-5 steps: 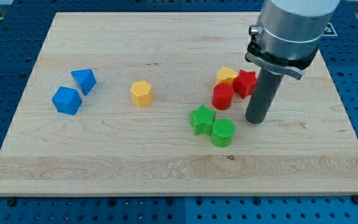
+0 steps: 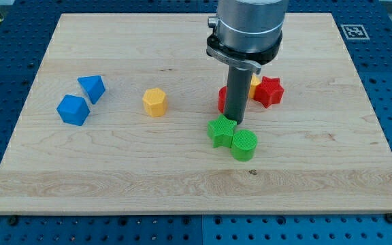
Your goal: Move the green star to the left of the green circle
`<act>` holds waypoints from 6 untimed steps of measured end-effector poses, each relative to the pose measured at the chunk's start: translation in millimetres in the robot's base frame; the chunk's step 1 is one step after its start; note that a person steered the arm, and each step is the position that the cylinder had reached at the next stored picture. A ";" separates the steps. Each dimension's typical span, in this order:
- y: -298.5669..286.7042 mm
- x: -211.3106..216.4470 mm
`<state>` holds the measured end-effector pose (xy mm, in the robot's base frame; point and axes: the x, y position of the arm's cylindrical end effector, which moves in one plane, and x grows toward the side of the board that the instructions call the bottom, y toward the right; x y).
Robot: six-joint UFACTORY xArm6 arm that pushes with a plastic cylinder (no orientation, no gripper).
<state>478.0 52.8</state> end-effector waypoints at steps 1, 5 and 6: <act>-3.4 0.1; -3.1 26.1; 4.4 24.6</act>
